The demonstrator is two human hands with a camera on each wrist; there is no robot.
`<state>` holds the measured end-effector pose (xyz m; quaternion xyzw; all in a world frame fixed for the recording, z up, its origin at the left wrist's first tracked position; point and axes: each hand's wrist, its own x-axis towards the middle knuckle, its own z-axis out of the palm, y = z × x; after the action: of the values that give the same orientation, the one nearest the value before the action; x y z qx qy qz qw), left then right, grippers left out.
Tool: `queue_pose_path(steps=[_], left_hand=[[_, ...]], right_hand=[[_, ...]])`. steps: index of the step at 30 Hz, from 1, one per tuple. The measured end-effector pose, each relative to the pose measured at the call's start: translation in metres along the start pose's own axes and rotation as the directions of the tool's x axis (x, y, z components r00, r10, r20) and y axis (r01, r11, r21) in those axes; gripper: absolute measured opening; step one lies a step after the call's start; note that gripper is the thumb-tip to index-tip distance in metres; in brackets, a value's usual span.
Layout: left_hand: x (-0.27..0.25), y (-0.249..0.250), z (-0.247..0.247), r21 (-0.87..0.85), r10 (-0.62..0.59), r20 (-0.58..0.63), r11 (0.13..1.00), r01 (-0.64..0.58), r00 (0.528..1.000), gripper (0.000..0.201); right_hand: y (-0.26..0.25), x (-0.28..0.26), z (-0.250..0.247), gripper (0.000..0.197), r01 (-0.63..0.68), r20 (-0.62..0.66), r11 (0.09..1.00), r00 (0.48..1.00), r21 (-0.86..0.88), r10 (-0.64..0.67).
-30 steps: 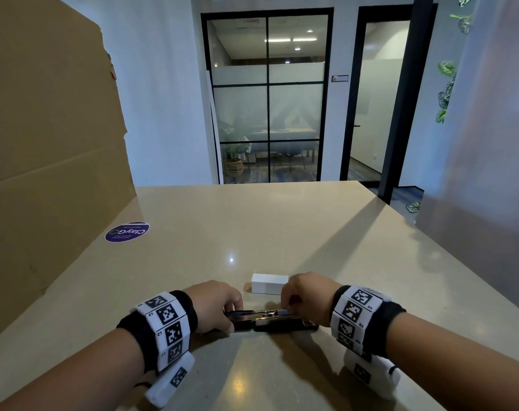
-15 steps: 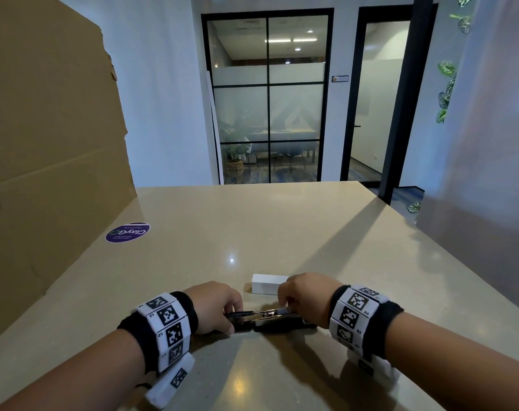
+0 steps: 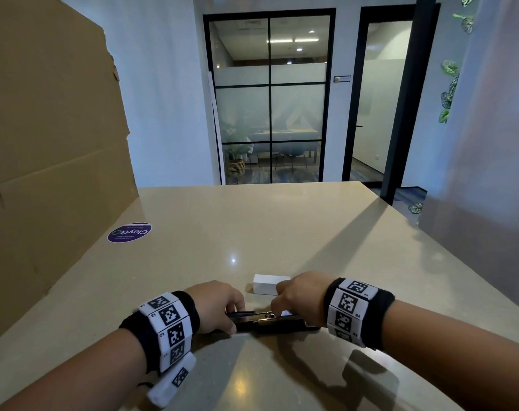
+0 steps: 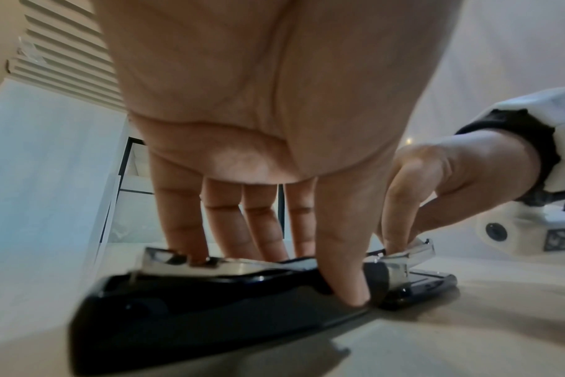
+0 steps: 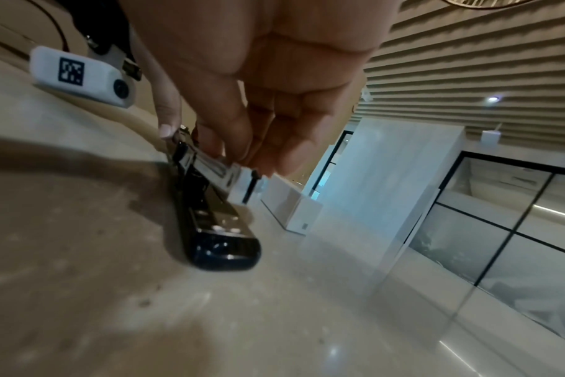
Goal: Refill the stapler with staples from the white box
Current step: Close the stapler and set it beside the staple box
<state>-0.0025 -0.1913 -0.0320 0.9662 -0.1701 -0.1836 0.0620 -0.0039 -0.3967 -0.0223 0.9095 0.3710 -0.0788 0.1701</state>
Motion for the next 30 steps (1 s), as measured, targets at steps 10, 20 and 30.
queue_pose_path(steps=[10, 20, 30], left_hand=[[0.0, 0.002, 0.0, 0.016, -0.012, -0.012, 1.0, 0.012, 1.0, 0.029], [0.0, 0.001, 0.001, 0.009, -0.018, -0.007, 1.0, 0.018, 1.0, 0.03], [0.0, 0.0, 0.001, 0.024, -0.002, -0.027, 1.0, 0.003, 1.0, 0.027]], right_hand=[[-0.004, 0.008, -0.002, 0.03, -0.052, 0.027, 0.998, 0.998, 0.021, 0.051], [0.004, 0.005, -0.002, 0.026, -0.116, -0.121, 0.981, 0.983, 0.156, 0.135], [0.008, -0.019, 0.014, 0.02, -0.105, -0.366, 0.861, 0.874, 0.498, 0.319]])
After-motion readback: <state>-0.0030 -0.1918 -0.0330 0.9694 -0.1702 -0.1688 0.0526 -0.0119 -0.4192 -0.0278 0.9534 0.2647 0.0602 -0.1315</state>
